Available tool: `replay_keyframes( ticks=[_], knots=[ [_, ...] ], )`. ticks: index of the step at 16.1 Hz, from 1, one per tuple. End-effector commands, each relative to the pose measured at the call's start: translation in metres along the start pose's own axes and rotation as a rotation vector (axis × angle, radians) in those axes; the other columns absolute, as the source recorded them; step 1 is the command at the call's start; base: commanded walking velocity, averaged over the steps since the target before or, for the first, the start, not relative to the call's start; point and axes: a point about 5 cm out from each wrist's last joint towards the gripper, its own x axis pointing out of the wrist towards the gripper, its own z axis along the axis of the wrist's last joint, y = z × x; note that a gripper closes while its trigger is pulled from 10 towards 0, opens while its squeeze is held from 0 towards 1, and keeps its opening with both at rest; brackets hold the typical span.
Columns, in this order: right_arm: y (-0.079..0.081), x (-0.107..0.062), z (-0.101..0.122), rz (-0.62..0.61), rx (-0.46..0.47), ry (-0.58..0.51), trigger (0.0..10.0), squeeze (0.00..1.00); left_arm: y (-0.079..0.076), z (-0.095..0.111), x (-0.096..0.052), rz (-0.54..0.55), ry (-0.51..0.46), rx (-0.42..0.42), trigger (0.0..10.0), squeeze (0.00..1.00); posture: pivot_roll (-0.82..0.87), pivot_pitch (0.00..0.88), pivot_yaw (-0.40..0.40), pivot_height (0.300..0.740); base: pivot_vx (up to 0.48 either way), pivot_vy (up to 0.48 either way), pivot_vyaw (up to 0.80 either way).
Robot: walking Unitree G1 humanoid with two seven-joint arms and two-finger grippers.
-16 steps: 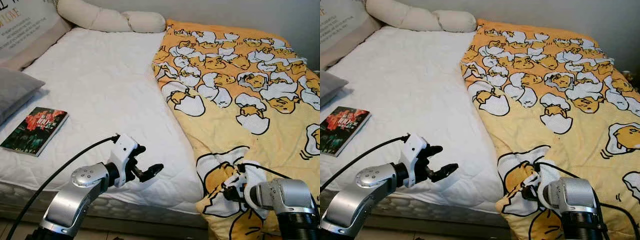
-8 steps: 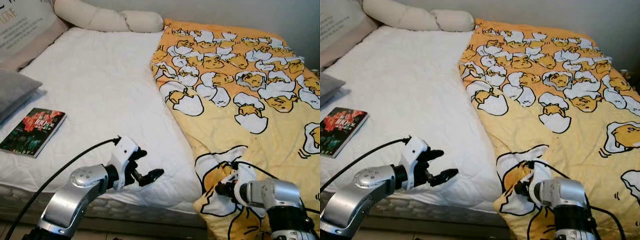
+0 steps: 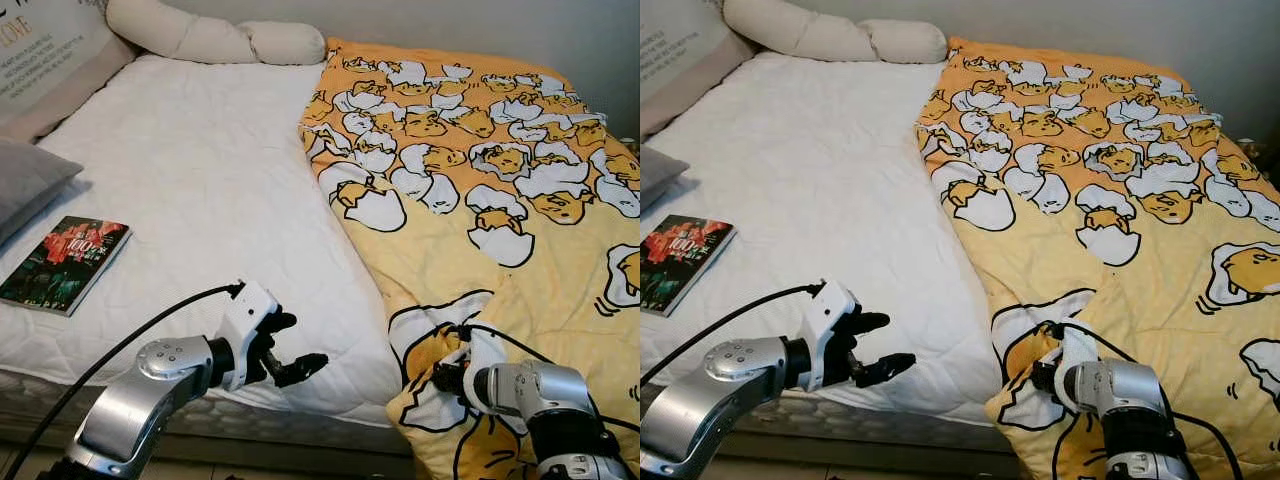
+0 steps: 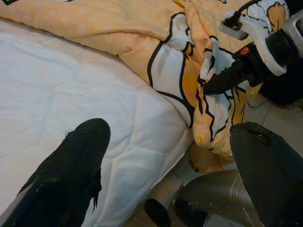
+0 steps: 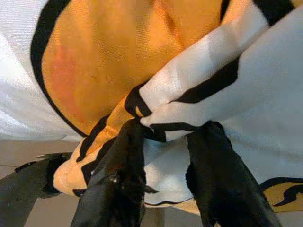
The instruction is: Clean up the room
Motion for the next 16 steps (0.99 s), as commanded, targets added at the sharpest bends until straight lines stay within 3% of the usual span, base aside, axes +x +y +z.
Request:
replay_keyframes(
  ticks=[1,8,9,13,16],
  knots=[
    [-0.001,-0.002,0.004,0.016,-0.005,-0.029,0.0,0.00,-0.004,0.002,0.000,-0.019,0.001,0.012,10.0,0.00,-0.05,0.000,-0.059,0.740,0.000,0.000,0.00],
    [-0.001,-0.005,-0.002,0.102,-0.024,-0.038,0.0,0.00,-0.006,-0.001,-0.004,-0.018,0.009,0.008,10.0,0.00,-0.06,0.000,-0.060,0.740,0.000,0.000,0.00],
    [0.003,-0.007,-0.003,0.160,-0.047,-0.055,0.0,0.00,-0.006,-0.001,-0.005,-0.018,0.010,0.009,10.0,0.00,-0.06,0.000,-0.060,0.740,0.000,0.000,0.00],
    [0.042,-0.039,-0.023,0.654,-0.335,-0.034,0.0,0.00,-0.008,-0.004,-0.007,-0.023,0.015,0.006,10.0,0.00,-0.05,0.000,-0.058,0.740,0.000,0.000,0.00],
    [0.051,-0.056,-0.030,0.787,-0.420,-0.016,0.0,0.00,-0.010,-0.003,-0.007,-0.023,0.011,0.004,10.0,0.00,-0.05,0.000,-0.061,0.740,0.000,0.000,0.00]
  ],
)
